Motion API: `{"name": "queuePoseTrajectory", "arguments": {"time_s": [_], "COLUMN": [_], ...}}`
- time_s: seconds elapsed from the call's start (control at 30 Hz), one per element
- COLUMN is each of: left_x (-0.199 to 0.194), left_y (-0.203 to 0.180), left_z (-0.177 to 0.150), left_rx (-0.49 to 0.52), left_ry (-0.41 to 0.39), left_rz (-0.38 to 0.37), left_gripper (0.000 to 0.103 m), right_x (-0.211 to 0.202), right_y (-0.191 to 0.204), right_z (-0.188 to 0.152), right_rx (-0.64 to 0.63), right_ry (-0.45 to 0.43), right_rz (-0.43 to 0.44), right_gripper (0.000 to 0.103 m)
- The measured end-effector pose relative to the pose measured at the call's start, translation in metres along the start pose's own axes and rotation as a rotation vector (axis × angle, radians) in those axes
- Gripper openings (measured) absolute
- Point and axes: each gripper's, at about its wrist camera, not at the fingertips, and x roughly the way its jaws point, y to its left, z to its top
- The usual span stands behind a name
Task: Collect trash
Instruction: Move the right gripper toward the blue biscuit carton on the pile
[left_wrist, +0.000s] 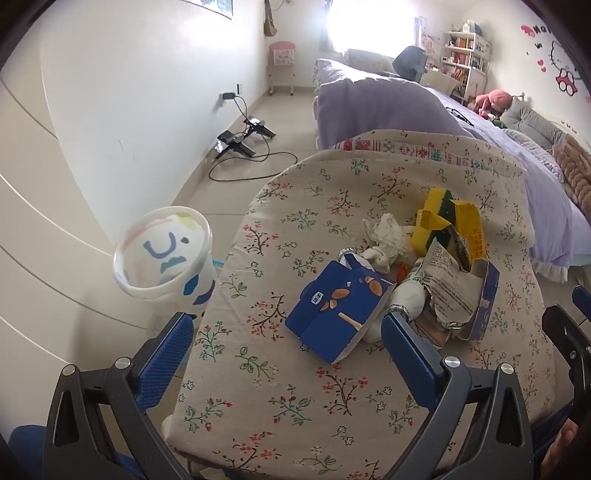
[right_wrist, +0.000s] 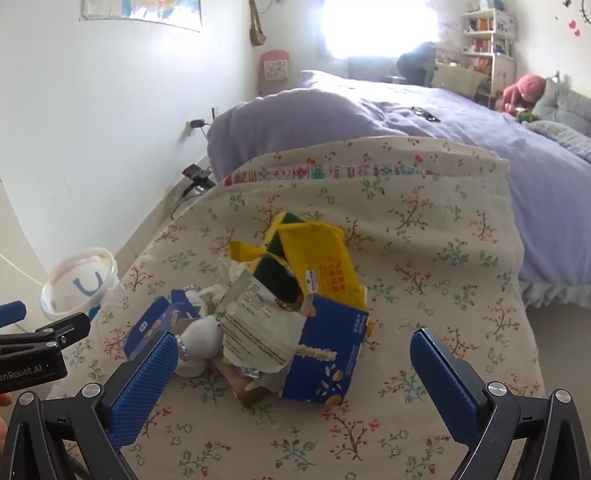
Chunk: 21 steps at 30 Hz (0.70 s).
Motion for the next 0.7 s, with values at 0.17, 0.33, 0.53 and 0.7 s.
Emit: {"name": "queuePoseTrajectory", "arguments": {"time_s": [0.17, 0.33, 0.53, 0.7], "left_x": [0.0002, 0.0002, 0.001, 0.002], "left_y": [-0.0008, -0.002, -0.0021, -0.0029], "left_z": [-0.0008, -0.0012, -0.0015, -0.0021], "left_rx": [0.001, 0.006, 0.007, 0.01], "left_ry": [0.002, 0.003, 0.009, 0.014], "left_rz": [-0.002, -0.008, -0.012, -0.013], "left_gripper": [0.103, 0.103, 0.103, 0.103], "right_x": [0.0034, 0.0006, 0.0063, 0.0079], "right_y": [0.0038, -0.0014, 0.0045, 0.0023], "right_z": [0.0001, -0.0004, -0.0012, -0.0056], "right_rx": [0.006, 0.011, 0.007, 0.016], "right_ry": [0.008, 0.003, 0.026, 0.042], "right_rz": [0.007, 0.018, 0.031, 0.044], "right_gripper": [0.103, 0.103, 0.103, 0.103]}}
